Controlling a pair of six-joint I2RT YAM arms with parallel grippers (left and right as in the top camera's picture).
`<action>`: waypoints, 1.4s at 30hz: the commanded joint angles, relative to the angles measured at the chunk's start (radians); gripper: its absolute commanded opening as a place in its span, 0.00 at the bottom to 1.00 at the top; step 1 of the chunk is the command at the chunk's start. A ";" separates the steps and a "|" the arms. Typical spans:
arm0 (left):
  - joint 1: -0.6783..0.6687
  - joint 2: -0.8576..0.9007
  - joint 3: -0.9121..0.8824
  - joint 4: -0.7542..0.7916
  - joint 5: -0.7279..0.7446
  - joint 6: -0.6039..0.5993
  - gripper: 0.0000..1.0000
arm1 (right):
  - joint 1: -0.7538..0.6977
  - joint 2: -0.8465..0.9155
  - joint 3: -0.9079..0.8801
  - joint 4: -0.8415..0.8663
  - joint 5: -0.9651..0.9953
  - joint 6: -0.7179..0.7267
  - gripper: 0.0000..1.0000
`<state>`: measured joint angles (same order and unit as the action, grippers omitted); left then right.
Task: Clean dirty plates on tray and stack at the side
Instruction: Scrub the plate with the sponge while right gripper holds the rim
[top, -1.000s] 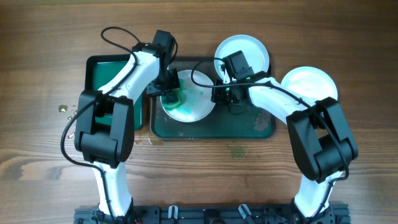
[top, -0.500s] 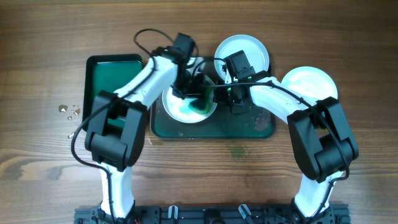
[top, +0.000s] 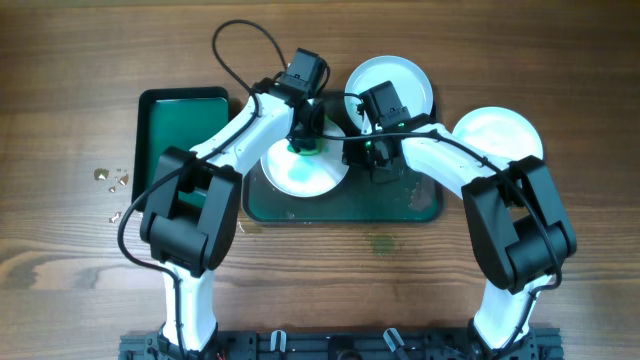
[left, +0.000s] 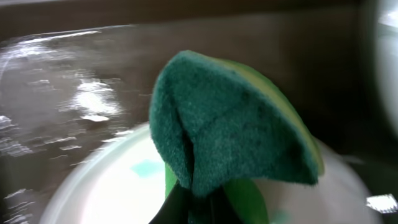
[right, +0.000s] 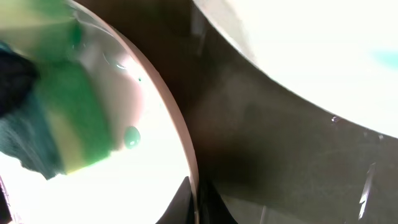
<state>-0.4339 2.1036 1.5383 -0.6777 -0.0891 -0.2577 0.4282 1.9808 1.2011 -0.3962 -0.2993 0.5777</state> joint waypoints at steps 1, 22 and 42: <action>0.031 0.017 0.001 -0.056 -0.193 -0.117 0.04 | -0.003 0.020 0.011 -0.001 -0.023 -0.006 0.04; 0.017 0.017 0.001 -0.190 0.674 0.073 0.04 | -0.003 0.020 0.011 0.003 -0.028 -0.006 0.04; 0.017 0.017 0.001 -0.196 -0.137 -0.326 0.04 | -0.003 0.020 0.011 0.005 -0.027 -0.006 0.04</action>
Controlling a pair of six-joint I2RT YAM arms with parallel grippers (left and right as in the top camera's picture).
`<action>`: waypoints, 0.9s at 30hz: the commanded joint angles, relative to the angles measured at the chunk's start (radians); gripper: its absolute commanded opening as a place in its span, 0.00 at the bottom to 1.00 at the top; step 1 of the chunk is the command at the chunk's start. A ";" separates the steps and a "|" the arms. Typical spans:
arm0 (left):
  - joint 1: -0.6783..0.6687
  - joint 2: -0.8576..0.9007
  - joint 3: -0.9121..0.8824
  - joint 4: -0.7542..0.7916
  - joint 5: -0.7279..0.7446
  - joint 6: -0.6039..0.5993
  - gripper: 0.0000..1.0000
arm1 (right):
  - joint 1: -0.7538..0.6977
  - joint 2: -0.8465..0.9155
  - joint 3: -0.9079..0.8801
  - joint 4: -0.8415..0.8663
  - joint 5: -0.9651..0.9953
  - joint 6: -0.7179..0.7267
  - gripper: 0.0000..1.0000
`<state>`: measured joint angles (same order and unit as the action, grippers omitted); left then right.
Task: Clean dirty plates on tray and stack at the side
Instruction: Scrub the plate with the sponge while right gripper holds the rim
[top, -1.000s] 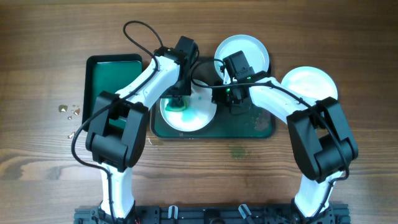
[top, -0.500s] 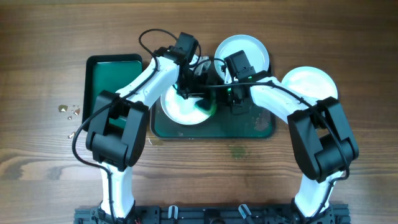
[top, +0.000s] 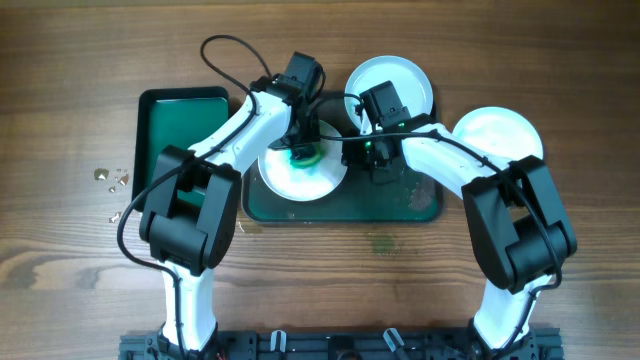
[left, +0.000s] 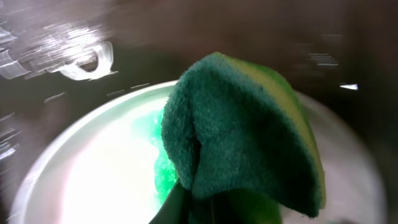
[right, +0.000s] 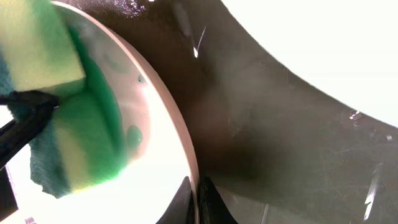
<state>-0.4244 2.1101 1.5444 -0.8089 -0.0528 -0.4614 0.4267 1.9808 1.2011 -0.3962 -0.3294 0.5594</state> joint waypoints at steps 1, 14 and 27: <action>0.007 0.011 -0.005 -0.088 -0.173 -0.128 0.04 | -0.002 0.020 0.011 0.007 0.003 0.013 0.04; 0.008 0.010 -0.005 -0.228 0.405 0.283 0.04 | -0.002 0.020 0.011 0.010 -0.002 0.013 0.04; 0.008 0.010 -0.005 0.082 0.163 0.146 0.04 | -0.002 0.020 0.011 0.006 -0.008 0.011 0.04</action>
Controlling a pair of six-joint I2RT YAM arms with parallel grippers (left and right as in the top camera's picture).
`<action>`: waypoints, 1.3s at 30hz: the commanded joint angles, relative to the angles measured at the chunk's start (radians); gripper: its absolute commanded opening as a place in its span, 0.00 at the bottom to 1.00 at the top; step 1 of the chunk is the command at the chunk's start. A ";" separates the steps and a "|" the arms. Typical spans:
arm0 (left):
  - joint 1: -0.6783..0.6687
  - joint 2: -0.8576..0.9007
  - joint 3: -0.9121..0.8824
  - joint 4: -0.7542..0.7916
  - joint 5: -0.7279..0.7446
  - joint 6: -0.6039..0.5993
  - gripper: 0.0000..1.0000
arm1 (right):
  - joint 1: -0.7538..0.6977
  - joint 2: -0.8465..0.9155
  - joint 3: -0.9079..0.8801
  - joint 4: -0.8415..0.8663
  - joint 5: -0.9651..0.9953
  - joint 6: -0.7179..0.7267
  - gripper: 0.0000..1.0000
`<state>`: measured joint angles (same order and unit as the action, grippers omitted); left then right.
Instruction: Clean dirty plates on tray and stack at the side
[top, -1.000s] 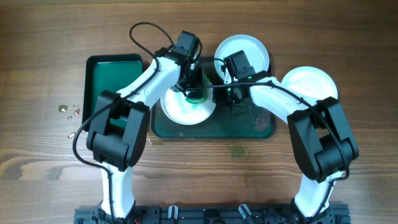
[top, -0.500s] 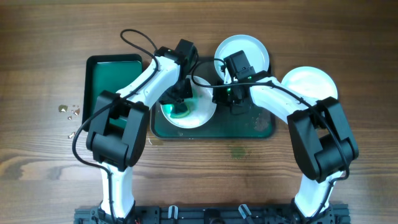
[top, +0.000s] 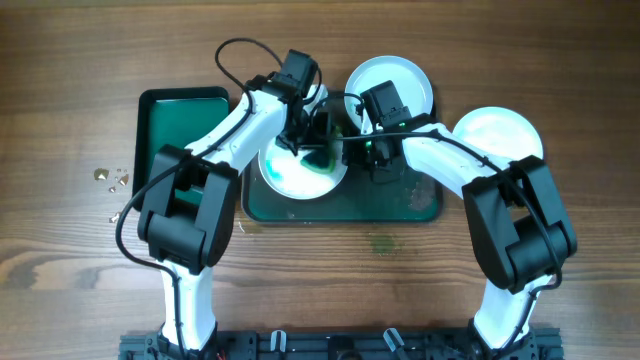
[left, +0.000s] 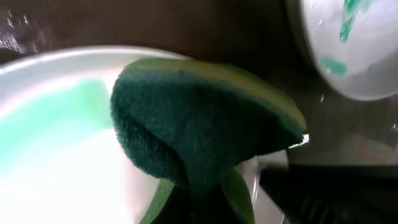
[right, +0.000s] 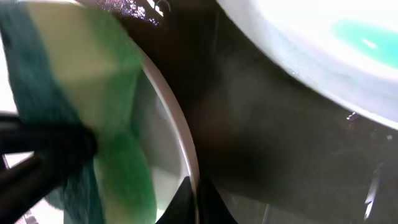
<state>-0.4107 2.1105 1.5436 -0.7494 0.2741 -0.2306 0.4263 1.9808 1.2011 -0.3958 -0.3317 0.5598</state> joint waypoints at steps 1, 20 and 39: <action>-0.005 0.010 -0.005 0.024 -0.217 -0.105 0.04 | -0.002 0.020 0.011 0.005 -0.006 0.008 0.04; 0.116 0.008 0.354 -0.464 -0.302 -0.196 0.04 | -0.002 0.020 0.011 -0.006 -0.006 0.000 0.04; 0.190 0.008 0.489 -0.542 -0.226 -0.177 0.04 | 0.092 -0.291 0.011 -0.206 0.510 -0.149 0.05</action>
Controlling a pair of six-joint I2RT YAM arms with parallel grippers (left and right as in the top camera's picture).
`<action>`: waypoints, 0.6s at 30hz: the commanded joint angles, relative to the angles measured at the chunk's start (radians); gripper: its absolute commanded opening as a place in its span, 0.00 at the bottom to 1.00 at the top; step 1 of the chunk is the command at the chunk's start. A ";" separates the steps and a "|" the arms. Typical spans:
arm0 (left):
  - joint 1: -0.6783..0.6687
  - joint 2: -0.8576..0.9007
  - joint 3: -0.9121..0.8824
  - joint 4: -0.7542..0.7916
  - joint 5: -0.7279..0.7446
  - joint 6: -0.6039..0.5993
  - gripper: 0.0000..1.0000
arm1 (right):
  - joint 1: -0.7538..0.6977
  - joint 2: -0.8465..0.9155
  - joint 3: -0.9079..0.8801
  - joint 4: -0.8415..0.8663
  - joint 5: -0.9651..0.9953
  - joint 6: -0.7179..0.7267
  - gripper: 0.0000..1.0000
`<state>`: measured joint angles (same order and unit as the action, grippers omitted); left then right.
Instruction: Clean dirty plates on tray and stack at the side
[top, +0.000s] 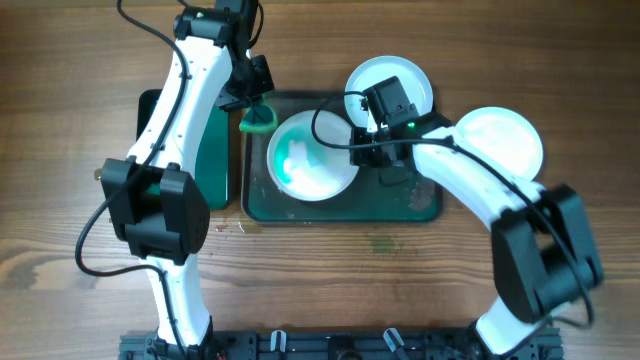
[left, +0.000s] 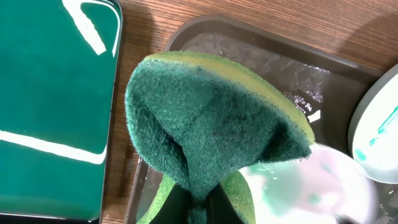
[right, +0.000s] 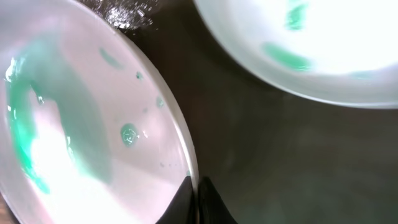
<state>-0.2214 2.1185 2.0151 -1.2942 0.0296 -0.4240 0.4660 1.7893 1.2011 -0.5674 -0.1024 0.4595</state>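
Note:
A white plate (top: 312, 165) smeared with green soap lies in the dark tray (top: 420, 205). My right gripper (top: 361, 150) is shut on its right rim, and in the right wrist view the fingers (right: 195, 194) pinch the plate's edge (right: 81, 137). My left gripper (top: 252, 100) is shut on a folded green and yellow sponge (top: 257, 118) over the tray's far left corner. The left wrist view shows the sponge (left: 211, 130) above its fingers (left: 200, 202). A second soapy plate (top: 390, 85) rests at the tray's far right edge. A third plate (top: 497, 140) sits on the table to the right.
A green bin (top: 212, 150) stands left of the tray, partly under my left arm. Small crumbs (top: 110, 180) lie on the wood at the far left. A stain (top: 380, 242) marks the table in front of the tray.
My left gripper has left the plate with the sponge and now hangs over the tray's far left corner. The right gripper still pinches the plate's rim, and the smeared plate is uncovered.
My left gripper held the sponge on the plate's far part while the right gripper pinched the right rim. Then the sponge was on green soap near the middle, then at the plate's right side. Now the sponge is off the plate, which shows a green smear.

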 joint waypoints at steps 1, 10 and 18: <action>0.001 0.000 0.018 0.003 0.018 0.016 0.04 | 0.069 -0.122 0.011 -0.051 0.346 -0.049 0.04; 0.001 0.000 0.018 0.003 0.018 0.016 0.04 | 0.259 -0.307 0.011 -0.113 0.944 -0.082 0.04; 0.001 0.000 0.018 0.004 0.018 0.016 0.04 | 0.423 -0.331 0.011 -0.111 1.316 -0.217 0.05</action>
<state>-0.2214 2.1185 2.0151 -1.2942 0.0326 -0.4240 0.8440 1.4750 1.2011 -0.6811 0.9661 0.3214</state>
